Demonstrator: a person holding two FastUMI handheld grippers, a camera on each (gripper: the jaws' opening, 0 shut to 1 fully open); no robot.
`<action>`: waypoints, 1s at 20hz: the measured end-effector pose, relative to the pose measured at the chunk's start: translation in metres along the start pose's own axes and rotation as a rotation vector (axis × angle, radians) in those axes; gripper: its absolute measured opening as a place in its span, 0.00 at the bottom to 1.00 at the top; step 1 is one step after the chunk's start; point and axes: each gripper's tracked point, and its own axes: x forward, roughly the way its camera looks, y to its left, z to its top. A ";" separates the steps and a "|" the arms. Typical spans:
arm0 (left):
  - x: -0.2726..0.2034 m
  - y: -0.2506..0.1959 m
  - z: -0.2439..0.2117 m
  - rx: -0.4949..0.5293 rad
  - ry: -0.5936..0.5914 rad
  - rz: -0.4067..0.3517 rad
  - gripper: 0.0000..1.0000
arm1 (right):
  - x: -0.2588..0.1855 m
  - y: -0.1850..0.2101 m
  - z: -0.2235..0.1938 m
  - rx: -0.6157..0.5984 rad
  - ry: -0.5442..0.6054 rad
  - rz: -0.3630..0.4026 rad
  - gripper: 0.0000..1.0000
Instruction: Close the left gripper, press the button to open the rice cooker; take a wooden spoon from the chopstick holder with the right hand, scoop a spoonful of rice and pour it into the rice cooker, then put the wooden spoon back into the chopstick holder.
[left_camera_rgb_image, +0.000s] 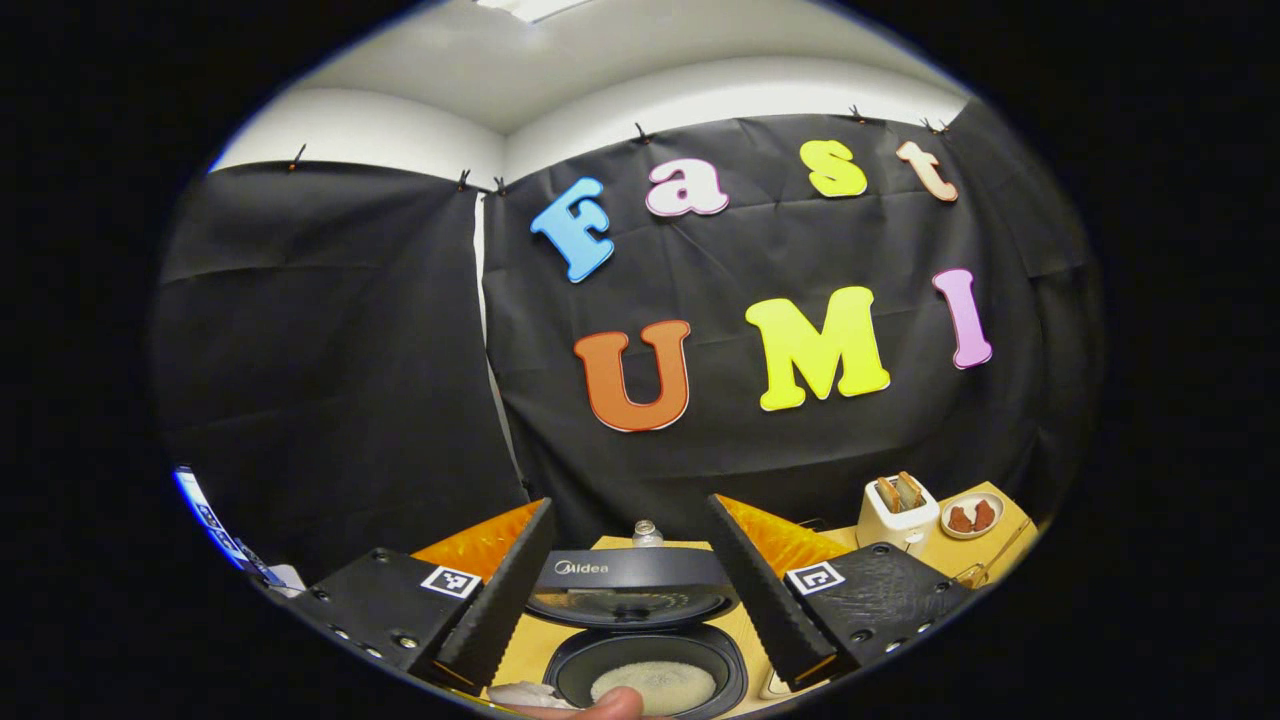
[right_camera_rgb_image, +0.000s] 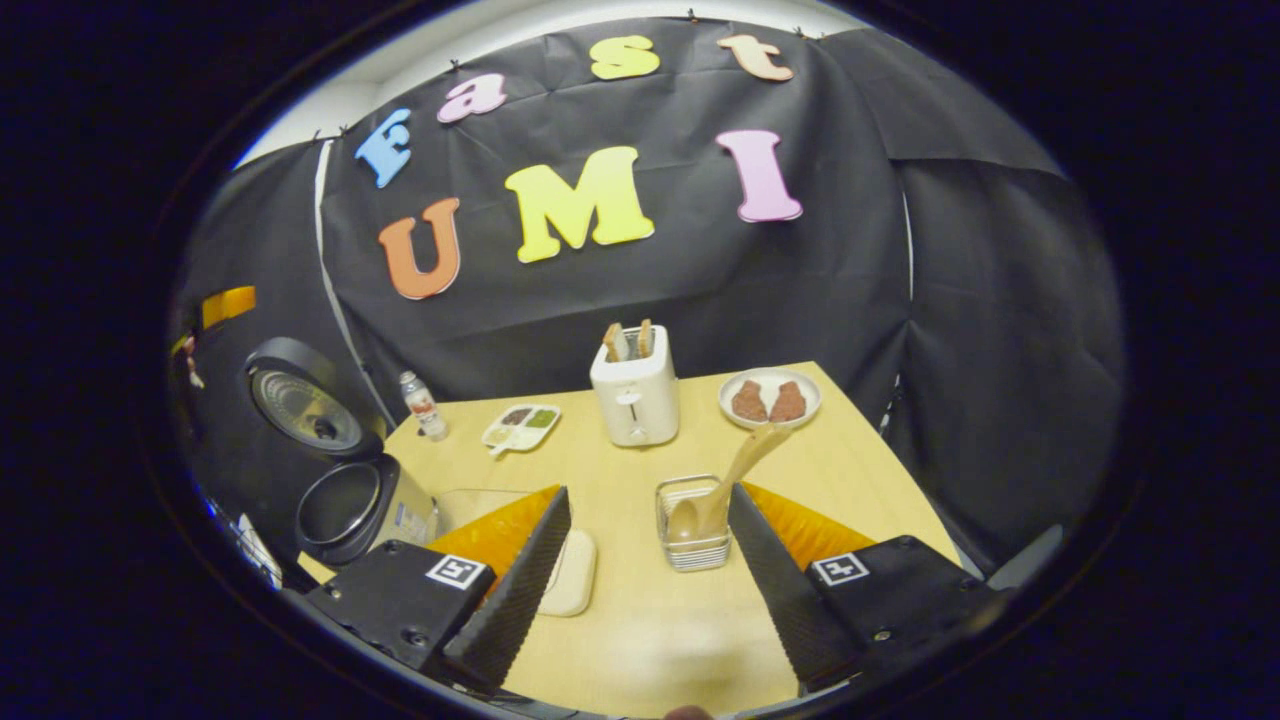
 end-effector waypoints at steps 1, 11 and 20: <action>0.011 0.002 -0.005 -0.019 0.044 -0.011 0.95 | -0.002 0.007 -0.001 0.001 0.007 0.011 1.00; 0.053 0.010 -0.056 -0.015 0.286 0.004 0.96 | -0.022 0.022 -0.008 -0.047 0.048 0.027 0.96; 0.017 0.007 -0.089 -0.066 0.372 -0.042 0.98 | -0.032 0.026 -0.016 -0.051 0.074 0.033 1.00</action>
